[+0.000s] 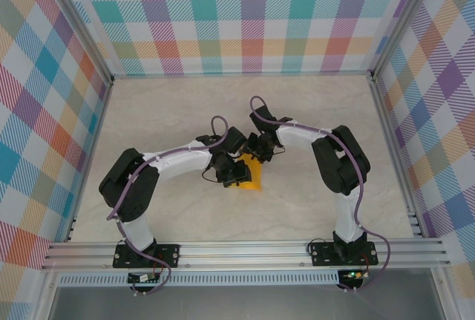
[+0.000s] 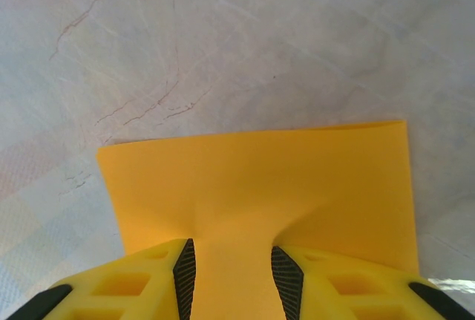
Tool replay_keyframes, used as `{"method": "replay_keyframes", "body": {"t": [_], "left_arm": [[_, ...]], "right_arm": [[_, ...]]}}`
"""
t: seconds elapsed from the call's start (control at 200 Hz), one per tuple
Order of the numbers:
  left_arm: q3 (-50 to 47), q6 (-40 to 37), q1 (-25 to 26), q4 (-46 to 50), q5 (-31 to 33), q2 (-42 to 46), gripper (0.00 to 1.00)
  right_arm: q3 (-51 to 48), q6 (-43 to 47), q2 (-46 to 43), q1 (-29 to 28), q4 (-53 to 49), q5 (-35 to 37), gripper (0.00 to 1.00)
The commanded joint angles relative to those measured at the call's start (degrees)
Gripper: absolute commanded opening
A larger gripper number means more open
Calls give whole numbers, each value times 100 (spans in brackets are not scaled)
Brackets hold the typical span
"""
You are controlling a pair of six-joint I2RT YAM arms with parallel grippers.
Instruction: Fold a paper plane with a square sheet of paper (pick it up from the middle)
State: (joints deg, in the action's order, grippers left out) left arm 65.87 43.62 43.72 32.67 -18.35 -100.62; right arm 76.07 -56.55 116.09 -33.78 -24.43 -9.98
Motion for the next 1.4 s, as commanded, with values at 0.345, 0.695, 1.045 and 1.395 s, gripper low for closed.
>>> {"method": "replay_keyframes", "body": {"t": [0.345, 0.695, 1.045, 1.395], "left_arm": [[75, -111, -83, 118, 127, 234, 42], [-92, 4, -118, 333, 549, -102, 53], [74, -35, -6, 489, 507, -500, 55], [190, -72, 80, 521, 486, -630, 44]], "right_arm": [[-383, 66, 792, 64, -408, 616, 38], [-381, 82, 851, 64, -396, 598, 39], [-391, 80, 874, 64, -397, 594, 38], [-413, 83, 882, 64, -388, 610, 38]]}}
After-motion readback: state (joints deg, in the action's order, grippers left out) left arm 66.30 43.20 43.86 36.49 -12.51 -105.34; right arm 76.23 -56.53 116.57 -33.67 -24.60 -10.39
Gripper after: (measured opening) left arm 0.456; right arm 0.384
